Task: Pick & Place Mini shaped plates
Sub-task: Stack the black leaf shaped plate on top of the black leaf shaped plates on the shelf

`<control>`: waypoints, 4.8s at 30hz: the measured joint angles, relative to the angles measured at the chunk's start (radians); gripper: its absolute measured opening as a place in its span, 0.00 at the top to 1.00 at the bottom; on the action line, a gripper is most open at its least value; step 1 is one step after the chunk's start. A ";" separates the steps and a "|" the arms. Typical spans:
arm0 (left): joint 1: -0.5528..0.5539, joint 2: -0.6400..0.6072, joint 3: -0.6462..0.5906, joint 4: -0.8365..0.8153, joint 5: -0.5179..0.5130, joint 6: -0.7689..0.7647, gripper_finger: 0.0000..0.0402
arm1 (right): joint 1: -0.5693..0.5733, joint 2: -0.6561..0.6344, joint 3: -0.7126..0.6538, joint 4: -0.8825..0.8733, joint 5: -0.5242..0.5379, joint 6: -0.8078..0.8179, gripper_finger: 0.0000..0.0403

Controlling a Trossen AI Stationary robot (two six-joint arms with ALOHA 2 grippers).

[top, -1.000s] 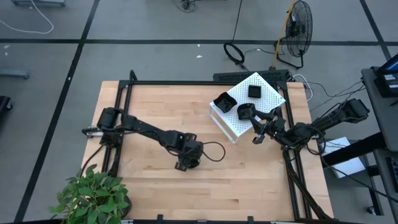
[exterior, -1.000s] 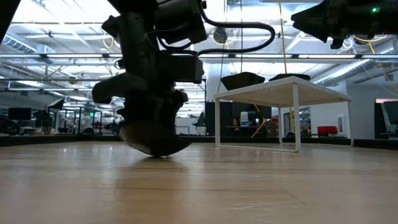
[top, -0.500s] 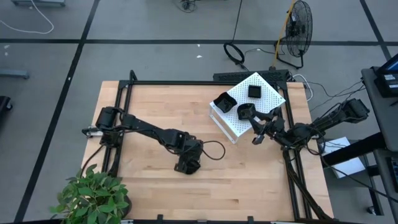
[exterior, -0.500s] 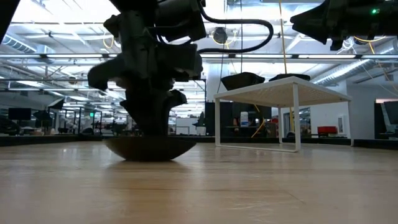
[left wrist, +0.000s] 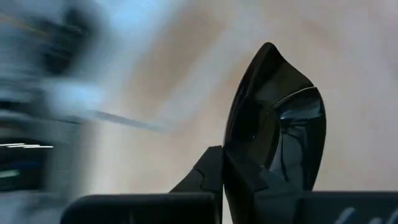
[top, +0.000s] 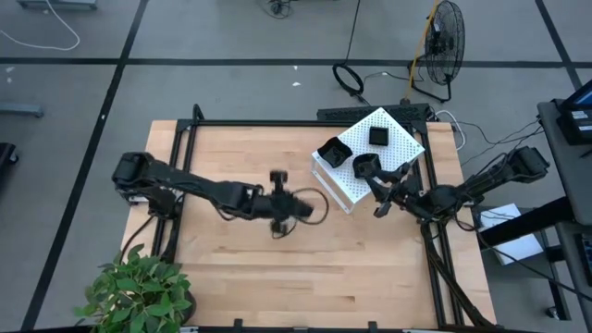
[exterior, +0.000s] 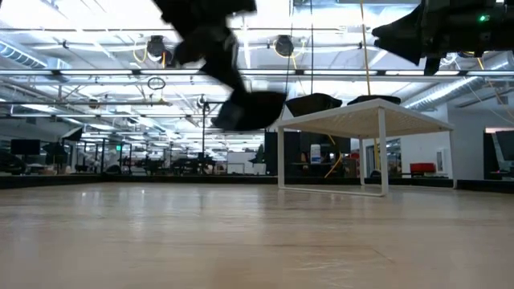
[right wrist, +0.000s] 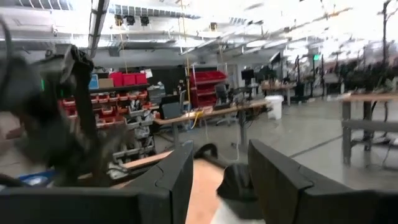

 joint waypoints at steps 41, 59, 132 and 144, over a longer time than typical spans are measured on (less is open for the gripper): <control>-0.019 -0.023 0.001 0.764 -0.421 0.508 0.98 | -0.100 0.484 0.315 -0.025 -0.226 0.074 0.50; -0.053 -0.026 0.002 0.814 -0.346 0.459 0.99 | -0.108 0.484 0.313 -0.006 -0.204 -0.009 0.98; -0.329 -0.031 0.002 0.396 -0.986 0.118 0.47 | 0.053 -0.201 -0.108 -0.322 0.275 0.356 0.76; -0.321 -0.031 0.002 0.395 -0.986 0.117 0.47 | 0.053 -0.201 -0.108 0.020 0.273 -0.017 0.65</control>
